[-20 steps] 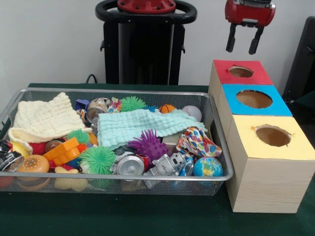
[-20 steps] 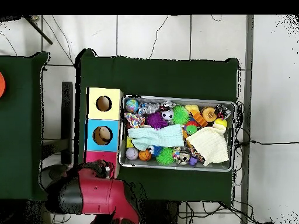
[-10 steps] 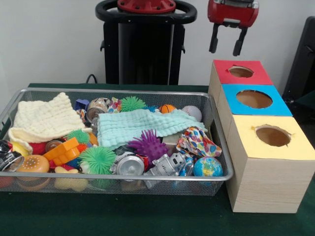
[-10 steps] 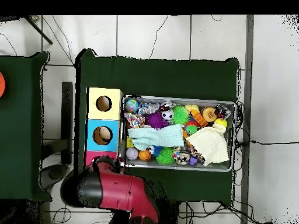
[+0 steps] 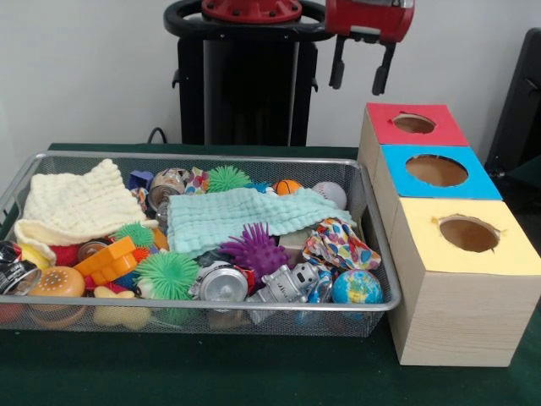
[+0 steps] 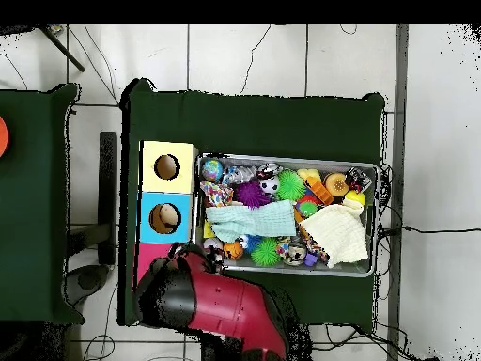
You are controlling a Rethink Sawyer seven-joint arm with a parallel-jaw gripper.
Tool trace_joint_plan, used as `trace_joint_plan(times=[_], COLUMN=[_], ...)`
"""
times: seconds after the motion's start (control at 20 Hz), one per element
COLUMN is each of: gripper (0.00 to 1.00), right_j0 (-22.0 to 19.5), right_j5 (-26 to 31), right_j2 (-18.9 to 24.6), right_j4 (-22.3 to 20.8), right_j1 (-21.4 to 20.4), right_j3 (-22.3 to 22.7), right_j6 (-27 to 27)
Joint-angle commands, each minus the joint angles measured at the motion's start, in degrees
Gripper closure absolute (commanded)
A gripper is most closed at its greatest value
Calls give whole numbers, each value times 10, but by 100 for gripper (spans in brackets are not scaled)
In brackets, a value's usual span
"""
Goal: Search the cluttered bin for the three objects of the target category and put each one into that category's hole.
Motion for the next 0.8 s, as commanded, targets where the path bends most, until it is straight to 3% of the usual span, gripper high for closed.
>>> trace_joint_plan(times=[0.05,0.8], gripper=[0,0], right_j0=[-41,-131], right_j5=[66,46], right_j2=[62,112], right_j4=[-39,-91], right_j1=[-15,-26], right_j3=[-2,20], right_j6=[-16,-41])
